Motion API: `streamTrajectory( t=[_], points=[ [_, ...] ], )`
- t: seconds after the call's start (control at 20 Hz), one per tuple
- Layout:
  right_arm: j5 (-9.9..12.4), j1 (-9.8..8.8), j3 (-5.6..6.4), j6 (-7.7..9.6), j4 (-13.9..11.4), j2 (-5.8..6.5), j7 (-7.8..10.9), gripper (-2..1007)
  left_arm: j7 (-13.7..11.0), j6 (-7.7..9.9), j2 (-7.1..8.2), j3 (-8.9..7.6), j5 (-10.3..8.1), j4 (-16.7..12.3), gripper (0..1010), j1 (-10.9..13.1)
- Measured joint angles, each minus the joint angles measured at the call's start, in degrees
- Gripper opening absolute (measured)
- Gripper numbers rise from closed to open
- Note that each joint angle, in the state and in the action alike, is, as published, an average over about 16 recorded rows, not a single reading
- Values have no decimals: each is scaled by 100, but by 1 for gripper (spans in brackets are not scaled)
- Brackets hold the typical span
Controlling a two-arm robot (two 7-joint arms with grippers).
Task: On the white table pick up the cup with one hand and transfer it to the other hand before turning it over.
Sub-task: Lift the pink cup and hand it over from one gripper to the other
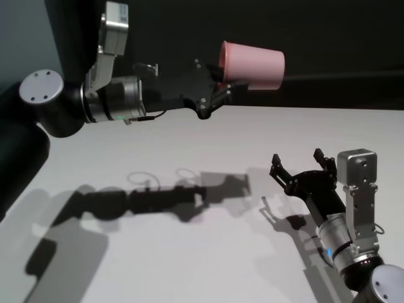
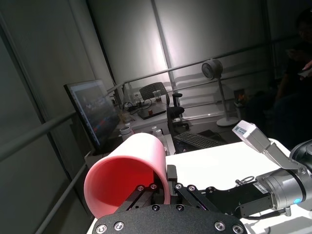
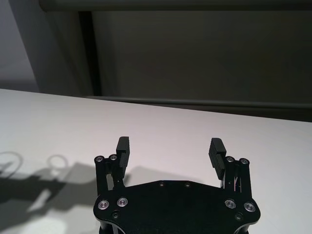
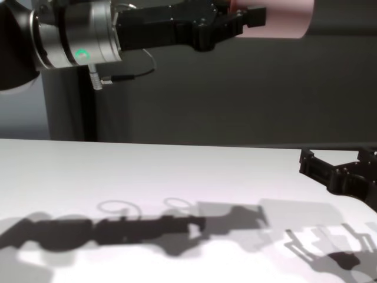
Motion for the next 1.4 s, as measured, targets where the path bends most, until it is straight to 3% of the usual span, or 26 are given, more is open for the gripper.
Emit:
streamTrajectory(
  t=[0.85, 1.1, 1.4],
  points=[
    [75, 11, 49, -14, -2, -54, 84, 1001, 12, 10, 6, 4, 12, -14, 48, 7],
    [239, 28, 156, -51, -6, -134, 238, 1001, 10, 10, 6, 3, 10, -10, 48, 6],
    [575, 37, 391, -130, -14, -288, 486, 1001, 8, 10, 6, 3, 8, -8, 48, 5]
  ],
)
